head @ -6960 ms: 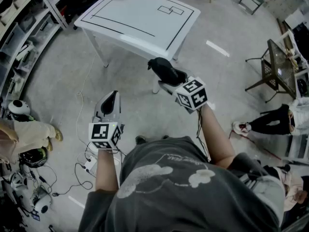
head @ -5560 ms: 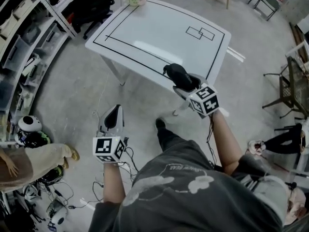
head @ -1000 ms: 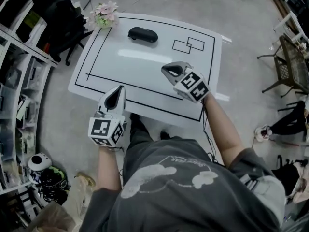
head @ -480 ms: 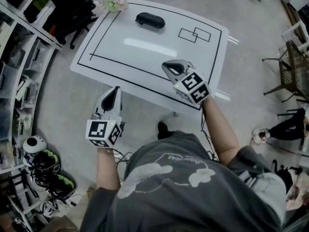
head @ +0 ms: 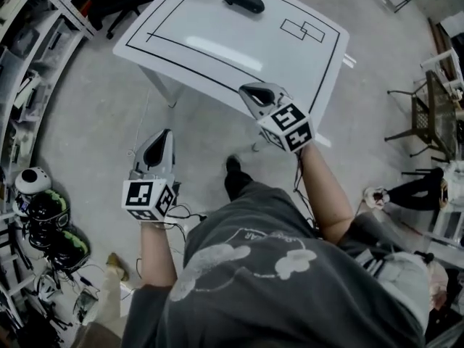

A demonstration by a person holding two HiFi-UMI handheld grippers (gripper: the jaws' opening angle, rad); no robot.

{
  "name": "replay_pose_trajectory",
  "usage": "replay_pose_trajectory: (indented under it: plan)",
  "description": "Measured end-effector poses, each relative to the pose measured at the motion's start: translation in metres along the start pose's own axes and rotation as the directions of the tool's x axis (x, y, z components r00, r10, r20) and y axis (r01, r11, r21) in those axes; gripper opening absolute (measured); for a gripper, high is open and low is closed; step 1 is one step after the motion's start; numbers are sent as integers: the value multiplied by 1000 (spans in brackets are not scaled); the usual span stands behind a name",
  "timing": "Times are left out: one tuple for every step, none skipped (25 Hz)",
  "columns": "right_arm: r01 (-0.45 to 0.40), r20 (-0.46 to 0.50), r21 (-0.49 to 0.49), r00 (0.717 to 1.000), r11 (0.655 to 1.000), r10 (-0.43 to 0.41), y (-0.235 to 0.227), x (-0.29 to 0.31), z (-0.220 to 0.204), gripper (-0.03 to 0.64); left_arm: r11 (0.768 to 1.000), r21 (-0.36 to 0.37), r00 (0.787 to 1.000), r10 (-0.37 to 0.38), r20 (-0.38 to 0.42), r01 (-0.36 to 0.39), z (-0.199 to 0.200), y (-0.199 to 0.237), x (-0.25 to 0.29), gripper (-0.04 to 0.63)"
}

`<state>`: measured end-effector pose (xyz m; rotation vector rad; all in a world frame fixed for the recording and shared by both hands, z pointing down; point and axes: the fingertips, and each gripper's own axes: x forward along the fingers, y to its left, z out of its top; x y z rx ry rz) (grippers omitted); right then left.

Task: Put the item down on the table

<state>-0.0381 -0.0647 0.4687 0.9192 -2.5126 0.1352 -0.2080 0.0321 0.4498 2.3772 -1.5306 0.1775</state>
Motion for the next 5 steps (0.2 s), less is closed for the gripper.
replay_pose_trajectory:
  plan:
    - [-4,5,-4,1000,1000,4,14,-5,1,-2,1000,-4,1000,7,3,-7,-4,1,-15,5]
    - [-8,8,-9,1000,1000,9,28,-10,1,-2,1000,-6,1000,13,6,-13,-9,2,-30,5]
    - [-13,9,-14,1000,1000,13,40,-15,0,-2,1000,-6,1000,19,7,-19,-13,2,-44,5]
    - [-17,11,-19,1000,1000,17,53,-20,-2,-2,1000,-4,1000,25,9,-25,-17,2,-57,5]
    - [-22,12,-25,1000,999,22,65,-25,-3,-2,999,-2,999,32,10,-32,-21,2,-70,5]
